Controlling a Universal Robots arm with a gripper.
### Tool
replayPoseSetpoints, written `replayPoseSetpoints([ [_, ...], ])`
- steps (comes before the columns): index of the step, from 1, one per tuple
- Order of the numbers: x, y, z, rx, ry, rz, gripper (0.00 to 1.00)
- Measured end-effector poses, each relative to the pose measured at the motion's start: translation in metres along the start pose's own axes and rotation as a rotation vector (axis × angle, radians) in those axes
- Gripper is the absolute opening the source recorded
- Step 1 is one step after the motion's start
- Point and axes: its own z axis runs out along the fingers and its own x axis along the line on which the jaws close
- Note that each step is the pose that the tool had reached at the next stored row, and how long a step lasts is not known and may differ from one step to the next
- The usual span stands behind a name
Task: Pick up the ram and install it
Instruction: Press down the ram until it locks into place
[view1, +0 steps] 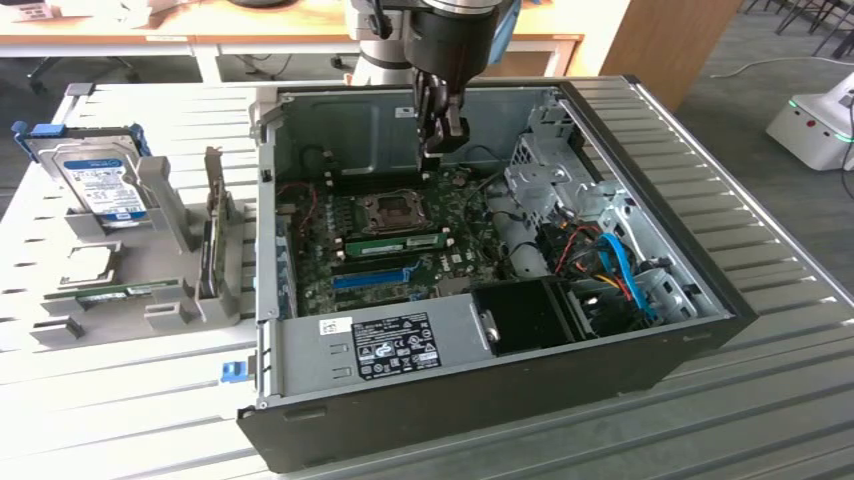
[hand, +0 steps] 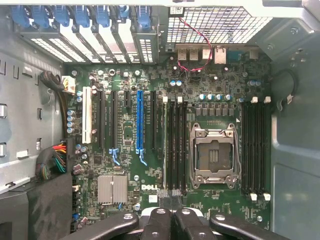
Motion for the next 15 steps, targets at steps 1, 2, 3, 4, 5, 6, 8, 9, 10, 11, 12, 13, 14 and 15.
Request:
replayPoseSetpoints([
  [1, 0.0, 0.0, 0.0, 0.0, 0.0, 0.0, 0.11],
  [2, 0.0, 0.0, 0.0, 0.0, 0.0, 0.0, 0.11],
  [3, 0.0, 0.0, 0.0, 0.0, 0.0, 0.0, 0.11],
  [4, 0.0, 0.0, 0.0, 0.0, 0.0, 0.0, 0.11],
  [5, 0.0, 0.0, 0.0, 0.0, 0.0, 0.0, 0.11],
  [6, 0.0, 0.0, 0.0, 0.0, 0.0, 0.0, 0.11],
  [8, 0.0, -0.0006, 0.0, 0.0, 0.0, 0.0, 0.11],
  [9, 0.0, -0.0008, 0.0, 0.0, -0.0003, 0.0, 0.11],
  [10, 0.0, -0.0012, 0.0, 0.0, -0.0004, 0.0, 0.11],
  [11, 0.0, -0.0017, 0.0, 0.0001, -0.0007, 0.0, 0.11],
  [12, 0.0, -0.0024, 0.0, 0.0002, -0.001, 0.0, 0.11],
  [13, -0.0001, -0.0033, -0.0001, 0.0002, -0.0014, 0.0, 0.11],
  [14, -0.0001, -0.0042, -0.0001, 0.0002, -0.0018, 0.0, 0.11],
  [15, -0.0001, -0.0052, -0.0001, 0.0003, -0.0023, 0.0, 0.11],
])
